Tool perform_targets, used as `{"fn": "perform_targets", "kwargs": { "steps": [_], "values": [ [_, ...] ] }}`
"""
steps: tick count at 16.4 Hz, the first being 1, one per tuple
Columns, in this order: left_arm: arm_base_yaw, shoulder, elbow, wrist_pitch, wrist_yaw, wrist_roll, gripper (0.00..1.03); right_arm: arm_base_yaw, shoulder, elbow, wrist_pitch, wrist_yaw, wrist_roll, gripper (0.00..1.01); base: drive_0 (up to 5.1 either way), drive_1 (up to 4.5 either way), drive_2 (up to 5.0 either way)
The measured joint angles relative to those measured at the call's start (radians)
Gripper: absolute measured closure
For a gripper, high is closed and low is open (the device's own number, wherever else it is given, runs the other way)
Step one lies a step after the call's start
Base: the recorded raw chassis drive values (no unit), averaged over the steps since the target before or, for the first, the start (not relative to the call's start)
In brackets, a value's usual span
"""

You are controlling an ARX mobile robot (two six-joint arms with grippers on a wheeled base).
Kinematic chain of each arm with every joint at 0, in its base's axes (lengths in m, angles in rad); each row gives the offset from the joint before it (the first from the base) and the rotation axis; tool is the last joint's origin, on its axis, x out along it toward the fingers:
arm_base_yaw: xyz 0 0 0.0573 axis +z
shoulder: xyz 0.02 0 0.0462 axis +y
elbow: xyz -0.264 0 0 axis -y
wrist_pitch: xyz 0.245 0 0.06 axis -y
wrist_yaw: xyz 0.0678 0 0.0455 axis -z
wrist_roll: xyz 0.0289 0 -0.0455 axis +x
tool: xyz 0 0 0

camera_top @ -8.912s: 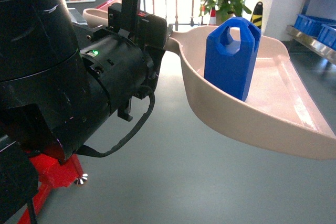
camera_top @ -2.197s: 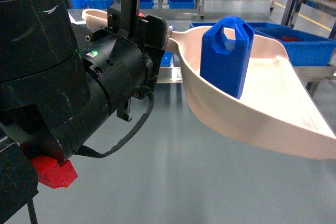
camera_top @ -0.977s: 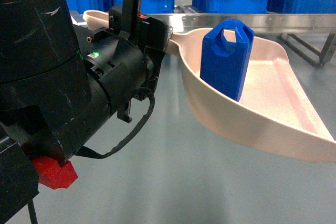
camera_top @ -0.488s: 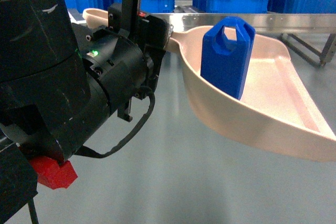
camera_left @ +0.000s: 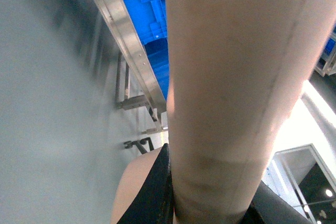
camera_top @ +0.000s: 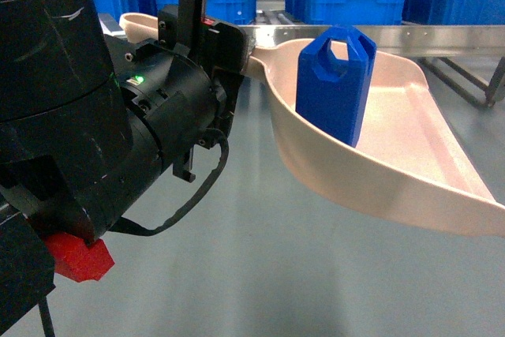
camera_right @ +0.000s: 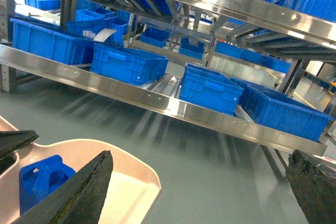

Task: Place part in tray to right shelf

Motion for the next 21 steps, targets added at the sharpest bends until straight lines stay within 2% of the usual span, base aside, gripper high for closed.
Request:
{"fn": "perform_targets", "kwargs": {
  "steps": [15,21],
  "values": [
    [-0.009,0.000,0.000,0.001,0.009,-0.001,0.85,0.000,0.000,0.000,0.002,0.001,0.000,0.03,3.5,1.45,-4.8],
    [-0.009,0.000,0.000,0.000,0.007,-0.002,0.85,-0.001,0.001,0.000,-0.001,0.004,0.000,0.03,-0.2,4.51,-3.5]
  ]
}}
